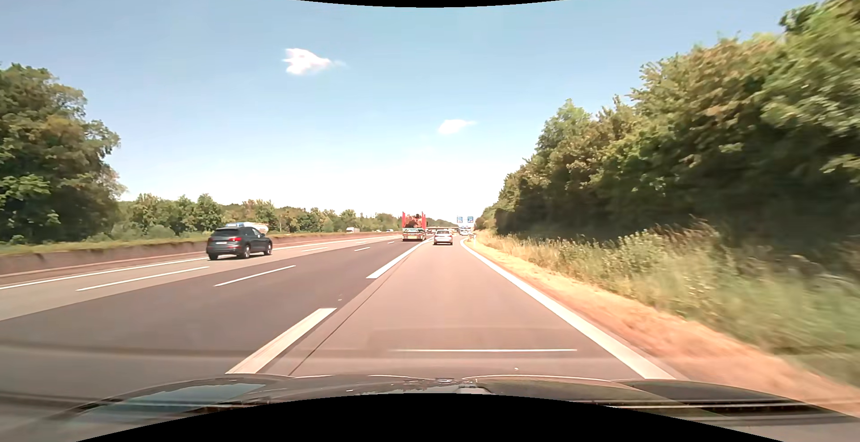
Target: Follow the waypoints while adhering to traffic rules and regulations
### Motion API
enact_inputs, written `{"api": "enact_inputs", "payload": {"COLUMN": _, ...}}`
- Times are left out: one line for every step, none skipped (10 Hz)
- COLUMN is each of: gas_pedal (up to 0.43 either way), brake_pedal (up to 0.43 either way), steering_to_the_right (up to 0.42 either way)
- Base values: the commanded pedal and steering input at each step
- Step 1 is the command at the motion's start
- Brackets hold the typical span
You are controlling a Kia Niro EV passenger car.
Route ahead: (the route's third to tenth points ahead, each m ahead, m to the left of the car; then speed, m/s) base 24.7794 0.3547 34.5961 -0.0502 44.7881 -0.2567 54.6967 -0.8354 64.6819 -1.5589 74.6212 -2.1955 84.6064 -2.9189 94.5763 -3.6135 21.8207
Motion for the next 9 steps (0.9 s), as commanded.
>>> {"api": "enact_inputs", "payload": {"gas_pedal": 0.209, "brake_pedal": 0.0, "steering_to_the_right": 0.001}}
{"api": "enact_inputs", "payload": {"gas_pedal": 0.209, "brake_pedal": 0.0, "steering_to_the_right": 0.001}}
{"api": "enact_inputs", "payload": {"gas_pedal": 0.209, "brake_pedal": 0.0, "steering_to_the_right": 0.001}}
{"api": "enact_inputs", "payload": {"gas_pedal": 0.209, "brake_pedal": 0.0, "steering_to_the_right": 0.001}}
{"api": "enact_inputs", "payload": {"gas_pedal": 0.209, "brake_pedal": 0.0, "steering_to_the_right": 0.001}}
{"api": "enact_inputs", "payload": {"gas_pedal": 0.209, "brake_pedal": 0.0, "steering_to_the_right": 0.002}}
{"api": "enact_inputs", "payload": {"gas_pedal": 0.209, "brake_pedal": 0.0, "steering_to_the_right": 0.002}}
{"api": "enact_inputs", "payload": {"gas_pedal": 0.209, "brake_pedal": 0.0, "steering_to_the_right": 0.004}}
{"api": "enact_inputs", "payload": {"gas_pedal": 0.209, "brake_pedal": 0.0, "steering_to_the_right": 0.005}}
